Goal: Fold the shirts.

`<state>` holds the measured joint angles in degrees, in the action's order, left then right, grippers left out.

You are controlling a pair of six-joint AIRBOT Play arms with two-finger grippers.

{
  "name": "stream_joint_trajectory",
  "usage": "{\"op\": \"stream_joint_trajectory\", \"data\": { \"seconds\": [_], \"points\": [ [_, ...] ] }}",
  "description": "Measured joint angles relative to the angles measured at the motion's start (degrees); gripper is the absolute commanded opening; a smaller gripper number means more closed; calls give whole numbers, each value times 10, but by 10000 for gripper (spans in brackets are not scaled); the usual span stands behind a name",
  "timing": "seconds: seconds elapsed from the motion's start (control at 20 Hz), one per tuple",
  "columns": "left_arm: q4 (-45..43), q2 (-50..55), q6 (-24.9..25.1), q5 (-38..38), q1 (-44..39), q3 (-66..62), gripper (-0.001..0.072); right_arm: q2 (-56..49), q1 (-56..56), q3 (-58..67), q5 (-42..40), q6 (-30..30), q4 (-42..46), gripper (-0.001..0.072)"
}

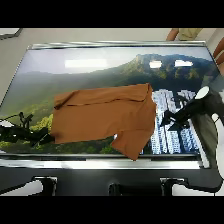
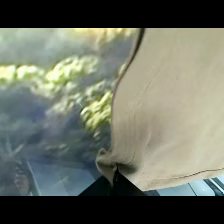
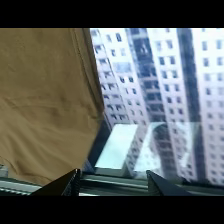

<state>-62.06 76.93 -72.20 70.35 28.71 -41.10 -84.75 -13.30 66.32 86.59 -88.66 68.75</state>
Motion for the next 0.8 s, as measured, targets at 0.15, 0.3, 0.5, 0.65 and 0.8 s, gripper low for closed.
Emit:
{"op": "stream_joint_trajectory", "data": {
  "seconds": [0.15,0.3,0.5,0.65,0.8],
  "points": [
    [0,-1,5,-1,-1,0,38,-7,0,-55,-63,11,-47,461],
    [0,-3,11,-1,-1,1,38,-33,0,-79,-110,20,-92,373],
    [-2,-5,17,2,-1,-2,37,-61,0,-87,-146,22,-140,38],
    [-11,-14,26,24,0,-38,35,-50,0,-57,-156,24,-148,38],
    [8,-63,26,47,-7,-133,36,3,1,29,-158,43,-148,38]
  ]
}}
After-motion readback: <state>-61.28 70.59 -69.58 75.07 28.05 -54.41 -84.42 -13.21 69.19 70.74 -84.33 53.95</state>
